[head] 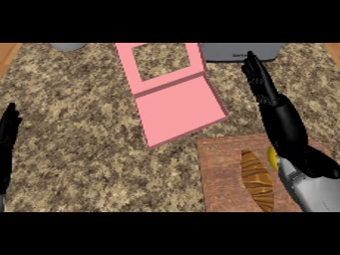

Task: Pick the lemon from the cutting board and place it in the cardboard box

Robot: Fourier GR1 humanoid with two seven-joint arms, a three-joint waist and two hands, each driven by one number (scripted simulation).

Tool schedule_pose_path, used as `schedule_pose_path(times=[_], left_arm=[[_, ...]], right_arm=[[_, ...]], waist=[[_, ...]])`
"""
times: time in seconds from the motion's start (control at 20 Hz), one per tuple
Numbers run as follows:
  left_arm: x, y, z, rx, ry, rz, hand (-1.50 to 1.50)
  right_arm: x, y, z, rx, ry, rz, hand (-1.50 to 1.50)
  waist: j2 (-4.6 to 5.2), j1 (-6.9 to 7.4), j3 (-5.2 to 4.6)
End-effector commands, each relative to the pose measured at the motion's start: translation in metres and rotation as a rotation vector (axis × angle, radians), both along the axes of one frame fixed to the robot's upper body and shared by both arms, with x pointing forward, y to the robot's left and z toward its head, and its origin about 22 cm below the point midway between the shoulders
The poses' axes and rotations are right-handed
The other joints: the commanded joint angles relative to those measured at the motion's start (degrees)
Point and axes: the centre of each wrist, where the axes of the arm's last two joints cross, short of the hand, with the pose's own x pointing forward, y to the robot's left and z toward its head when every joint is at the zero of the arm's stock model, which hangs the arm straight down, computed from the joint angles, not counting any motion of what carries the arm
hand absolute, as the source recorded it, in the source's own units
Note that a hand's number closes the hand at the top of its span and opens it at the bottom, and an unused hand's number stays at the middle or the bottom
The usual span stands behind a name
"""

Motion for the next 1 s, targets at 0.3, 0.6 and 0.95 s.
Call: schedule_pose_path(times=[0.3, 0.6, 0.95], left_arm=[[0.002, -0.021, -0.014, -0.048, 0.088, -0.075, 0.00], [0.006, -0.050, -0.017, -0.077, 0.130, -0.122, 0.00], [0.015, -0.052, -0.010, -0.077, 0.122, -0.133, 0.00]], right_arm=[[0.018, -0.130, -0.002, -0.491, 0.087, -0.361, -1.50], [-0.007, -0.124, -0.059, 0.046, 0.099, -0.582, -1.50], [-0.017, -0.157, -0.041, -0.474, 0.177, -0.467, -1.50]], waist=[[0.88, -3.54, -3.11], [-0.22, -0.50, -1.19], [-0.33, -0.56, -1.37]])
